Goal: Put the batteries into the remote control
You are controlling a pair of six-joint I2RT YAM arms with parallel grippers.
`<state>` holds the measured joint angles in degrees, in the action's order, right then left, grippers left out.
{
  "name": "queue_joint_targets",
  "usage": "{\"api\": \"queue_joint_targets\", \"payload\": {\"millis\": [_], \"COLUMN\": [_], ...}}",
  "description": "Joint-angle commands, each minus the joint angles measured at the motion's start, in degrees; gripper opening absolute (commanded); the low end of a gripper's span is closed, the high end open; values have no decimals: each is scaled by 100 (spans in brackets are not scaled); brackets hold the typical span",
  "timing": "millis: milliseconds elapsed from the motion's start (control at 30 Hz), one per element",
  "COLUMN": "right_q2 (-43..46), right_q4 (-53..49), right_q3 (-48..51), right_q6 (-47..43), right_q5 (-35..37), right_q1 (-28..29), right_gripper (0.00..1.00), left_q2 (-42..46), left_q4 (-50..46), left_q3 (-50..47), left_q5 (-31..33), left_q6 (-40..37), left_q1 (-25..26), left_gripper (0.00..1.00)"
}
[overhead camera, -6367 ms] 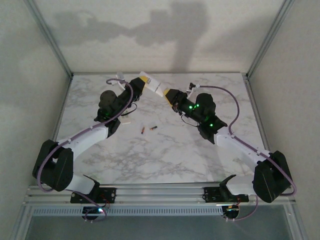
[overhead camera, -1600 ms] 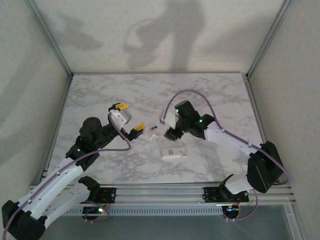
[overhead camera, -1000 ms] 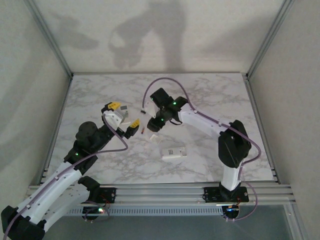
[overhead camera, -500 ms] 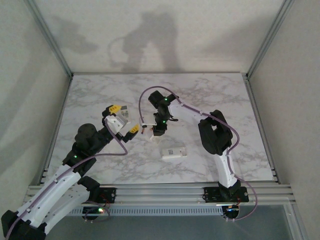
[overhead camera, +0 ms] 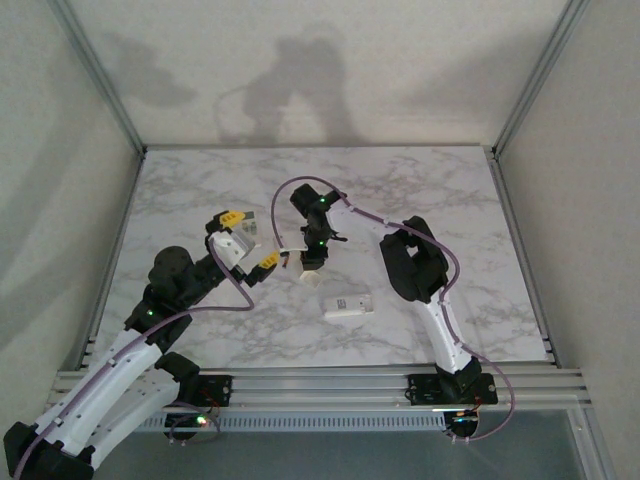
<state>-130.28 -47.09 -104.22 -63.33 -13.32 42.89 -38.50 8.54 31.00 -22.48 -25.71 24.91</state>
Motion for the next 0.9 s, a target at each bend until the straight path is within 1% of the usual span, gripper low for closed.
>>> {"api": "queue_joint_targets", "payload": {"millis": [0, 33, 200, 367, 567, 633, 733, 767, 800, 867], "right_q2": [-155, -185, -294, -264, -83, 108, 639, 885, 1105, 1701], "right_q4": [-43, -59, -37, 212, 271, 401, 835, 1052, 1205, 1560], "right_q3": [-263, -281, -245, -31, -24, 56, 423, 591, 731, 1141], "right_q6": [-81, -88, -169, -238, 85, 412, 1318, 1731, 2146, 3513], "right_q5": [22, 37, 351, 580, 247, 68, -180, -226, -210, -165], "right_q1": [18, 23, 17, 18, 16, 17, 17, -146, -179, -274], "right_gripper": [43, 42, 32, 25, 12, 7, 5, 5, 4, 2], "left_q2": [37, 36, 40, 26, -12, -11, 35, 64, 75, 94], "left_q4": [60, 61, 76, 78, 88, 113, 191, 230, 267, 330], "left_q3": [-33, -30, -33, -32, -37, -51, -80, -94, -104, -129], "left_q5": [-158, -168, -215, -223, -229, -221, -213, -210, -200, -170], "left_q6": [67, 66, 92, 101, 125, 145, 180, 186, 198, 224], "left_q1": [-82, -84, -105, -109, -117, -118, -118, -118, -118, -118], "left_gripper": [100, 100, 100, 99, 100, 99, 99, 100, 100, 99]}}
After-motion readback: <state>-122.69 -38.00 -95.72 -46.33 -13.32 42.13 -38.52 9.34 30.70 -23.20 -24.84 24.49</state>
